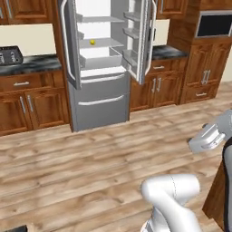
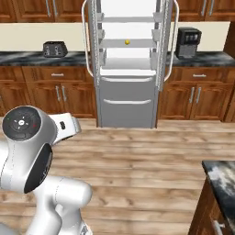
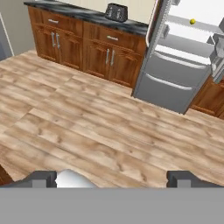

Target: Take the cheese, chicken drumstick, and lemon from the fridge and place them on the plate on the dining counter to create an appetizer plate.

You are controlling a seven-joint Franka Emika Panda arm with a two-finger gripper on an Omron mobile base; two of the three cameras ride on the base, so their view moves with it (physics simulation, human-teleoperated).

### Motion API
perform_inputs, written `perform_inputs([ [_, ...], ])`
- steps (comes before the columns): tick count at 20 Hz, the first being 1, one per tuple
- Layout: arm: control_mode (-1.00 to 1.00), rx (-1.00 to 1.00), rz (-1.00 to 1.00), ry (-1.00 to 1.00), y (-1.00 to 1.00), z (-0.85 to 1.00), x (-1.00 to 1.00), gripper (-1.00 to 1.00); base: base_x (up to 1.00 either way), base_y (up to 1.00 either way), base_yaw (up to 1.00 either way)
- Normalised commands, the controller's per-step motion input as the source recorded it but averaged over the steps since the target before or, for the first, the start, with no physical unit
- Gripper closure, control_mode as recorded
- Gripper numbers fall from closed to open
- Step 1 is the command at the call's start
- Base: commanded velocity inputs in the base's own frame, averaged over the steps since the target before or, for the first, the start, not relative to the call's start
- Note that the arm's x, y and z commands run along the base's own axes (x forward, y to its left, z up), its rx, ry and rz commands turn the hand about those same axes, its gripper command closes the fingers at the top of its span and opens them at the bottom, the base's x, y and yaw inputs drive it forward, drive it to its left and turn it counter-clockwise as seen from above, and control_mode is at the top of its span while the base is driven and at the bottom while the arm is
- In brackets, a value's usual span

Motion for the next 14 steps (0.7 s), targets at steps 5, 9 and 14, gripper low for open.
perform_inputs([
  [5, 1.0, 0.0, 0.0, 0.0, 0.0, 0.0, 0.0, -1.0, 1.0, -0.56, 0.17],
  [9, 1.0, 0.0, 0.0, 0.0, 0.0, 0.0, 0.0, -1.0, 1.0, -0.61, 0.13],
  [14, 1.0, 0.0, 0.0, 0.0, 0.0, 0.0, 0.0, -1.0, 1.0, -0.07, 0.07],
])
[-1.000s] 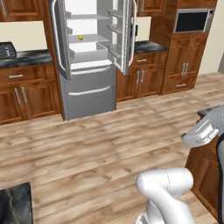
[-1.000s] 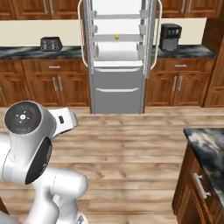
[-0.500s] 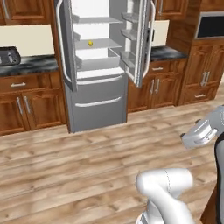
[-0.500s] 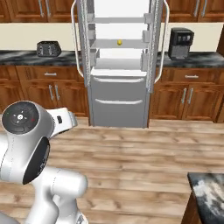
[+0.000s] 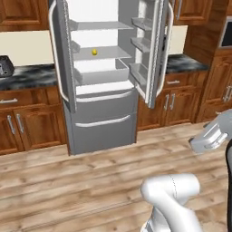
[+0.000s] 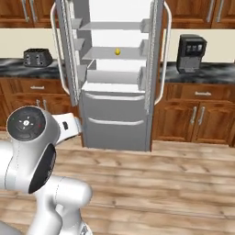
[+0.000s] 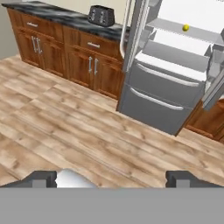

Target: Take the cheese, chicken drumstick, and lemon from the fridge and place them on the plate on the dining counter to create an appetizer plate.

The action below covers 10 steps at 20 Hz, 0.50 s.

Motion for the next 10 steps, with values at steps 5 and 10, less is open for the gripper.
perform_inputs([
  [5, 1.0, 0.0, 0.0, 0.0, 0.0, 0.0, 0.0, -1.0, 1.0, 0.15, 0.0],
  [10, 1.0, 0.0, 0.0, 0.0, 0.0, 0.0, 0.0, -1.0, 1.0, 0.0, 0.0],
])
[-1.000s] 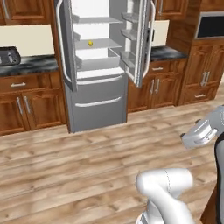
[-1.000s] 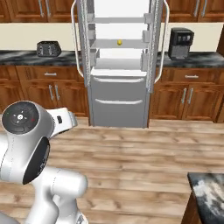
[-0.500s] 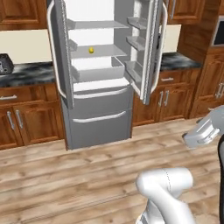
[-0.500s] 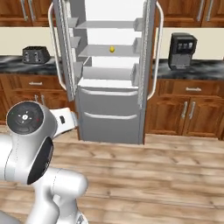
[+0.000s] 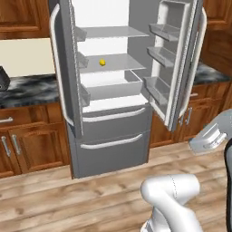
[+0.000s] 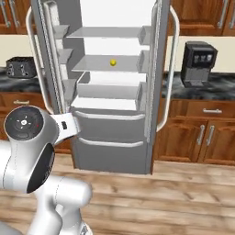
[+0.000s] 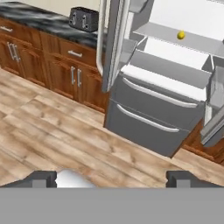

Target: Take the cheese, chicken drumstick, and lemon from the fridge and place them on the plate on the dining counter to create an appetizer plate.

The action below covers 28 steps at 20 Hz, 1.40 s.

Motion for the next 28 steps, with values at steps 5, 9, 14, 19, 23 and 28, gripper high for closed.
perform_inputs([
  [5, 1.0, 0.0, 0.0, 0.0, 0.0, 0.0, 0.0, -1.0, 1.0, 0.16, 0.0],
  [9, 1.0, 0.0, 0.0, 0.0, 0.0, 0.0, 0.0, -1.0, 1.0, 0.2, 0.0],
  [14, 1.0, 0.0, 0.0, 0.0, 0.0, 0.0, 0.0, -1.0, 1.0, 0.17, 0.0],
  [19, 1.0, 0.0, 0.0, 0.0, 0.0, 0.0, 0.0, -1.0, 1.0, 0.35, 0.0],
  [23, 1.0, 0.0, 0.0, 0.0, 0.0, 0.0, 0.0, -1.0, 0.87, 0.16, 0.0],
  [28, -1.0, -0.02, 0.0, 0.08, 0.0, 0.0, 0.07, -1.0, 0.12, 0.0, 0.0],
])
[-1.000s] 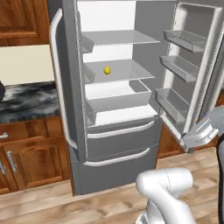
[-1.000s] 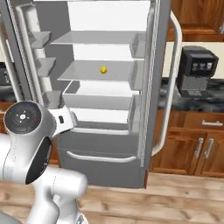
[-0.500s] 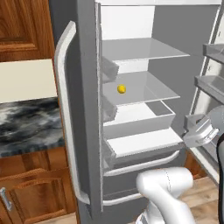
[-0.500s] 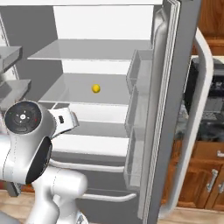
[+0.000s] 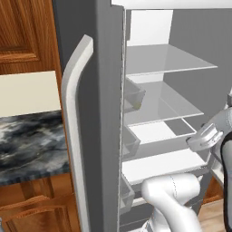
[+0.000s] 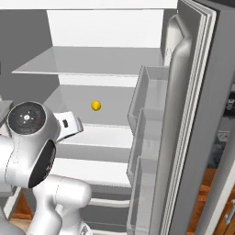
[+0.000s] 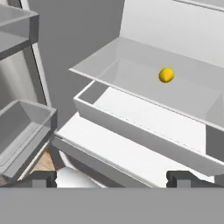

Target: Take the cheese, chicken drumstick, and lemon from the fridge and place them on the plate on the dining counter to create an appetizer plate.

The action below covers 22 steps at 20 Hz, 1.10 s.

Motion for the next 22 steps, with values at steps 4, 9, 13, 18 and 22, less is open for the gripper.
perform_inputs([
  [4, -1.0, -0.05, -0.01, 0.2, 0.0, -0.01, 0.09, -1.0, 0.0, 0.0, 0.0],
  [9, -1.0, -0.05, -0.08, 0.09, 0.02, -0.07, 0.25, -1.0, 0.0, 0.0, 0.0],
  [13, -1.0, -0.01, -0.07, -0.01, 0.0, -0.26, 0.59, -1.0, 0.0, 0.0, 0.0],
  [18, -1.0, 0.0, -0.09, -0.24, 0.01, -0.58, 0.34, -1.0, 0.0, 0.0, 0.0],
  [22, -1.0, 0.12, -0.16, -0.26, 0.0, -0.33, 0.38, -1.0, 0.0, 0.0, 0.0],
])
